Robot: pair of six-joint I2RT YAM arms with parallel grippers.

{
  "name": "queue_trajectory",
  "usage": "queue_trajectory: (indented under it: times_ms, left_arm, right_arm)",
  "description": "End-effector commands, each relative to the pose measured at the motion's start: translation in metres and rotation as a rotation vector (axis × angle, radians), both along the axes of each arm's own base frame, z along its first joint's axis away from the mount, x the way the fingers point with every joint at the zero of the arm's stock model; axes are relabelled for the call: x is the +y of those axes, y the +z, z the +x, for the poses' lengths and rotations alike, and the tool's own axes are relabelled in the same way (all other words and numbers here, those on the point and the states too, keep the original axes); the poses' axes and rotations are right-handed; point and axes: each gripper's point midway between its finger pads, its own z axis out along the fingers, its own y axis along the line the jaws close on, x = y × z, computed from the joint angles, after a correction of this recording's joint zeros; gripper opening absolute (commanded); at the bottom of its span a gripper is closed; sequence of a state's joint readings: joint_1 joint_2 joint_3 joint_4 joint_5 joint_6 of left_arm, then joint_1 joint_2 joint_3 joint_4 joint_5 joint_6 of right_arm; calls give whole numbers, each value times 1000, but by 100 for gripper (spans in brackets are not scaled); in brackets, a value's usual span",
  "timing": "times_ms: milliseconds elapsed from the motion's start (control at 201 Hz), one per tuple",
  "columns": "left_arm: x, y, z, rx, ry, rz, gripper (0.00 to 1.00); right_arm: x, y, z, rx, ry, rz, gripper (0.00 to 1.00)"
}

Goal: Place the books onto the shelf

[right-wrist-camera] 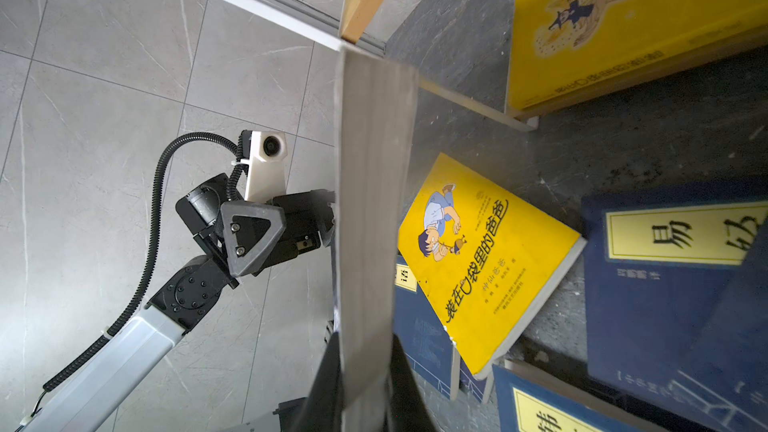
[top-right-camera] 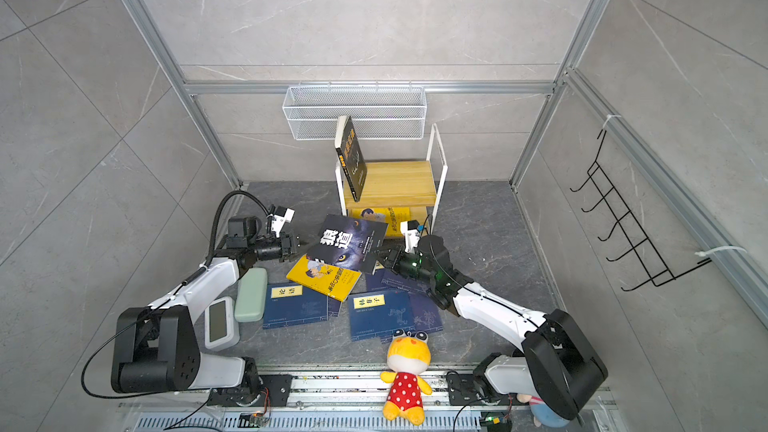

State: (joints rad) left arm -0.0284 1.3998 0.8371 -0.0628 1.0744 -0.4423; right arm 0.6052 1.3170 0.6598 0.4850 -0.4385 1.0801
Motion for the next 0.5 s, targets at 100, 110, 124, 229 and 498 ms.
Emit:
queue_trajectory:
  times_ms: [100, 110, 124, 229, 498]
  left_arm:
    - [-6, 0, 5, -2, -25, -11, 84]
    - [-6, 0, 5, -3, -25, -11, 84]
    - [-5, -1, 6, -3, -22, -8, 85]
    - [-4, -6, 9, 21, 0, 7, 91]
    - [-12, 13, 4, -13, -80, -96, 52]
  right_arm:
    - [19, 51, -9, -146, 134, 113, 0]
    - [18, 51, -9, -143, 133, 112, 0]
    - [18, 51, -8, -140, 132, 113, 0]
    - [14, 59, -11, -153, 144, 129, 0]
    - [19, 61, -13, -156, 191, 143, 0]
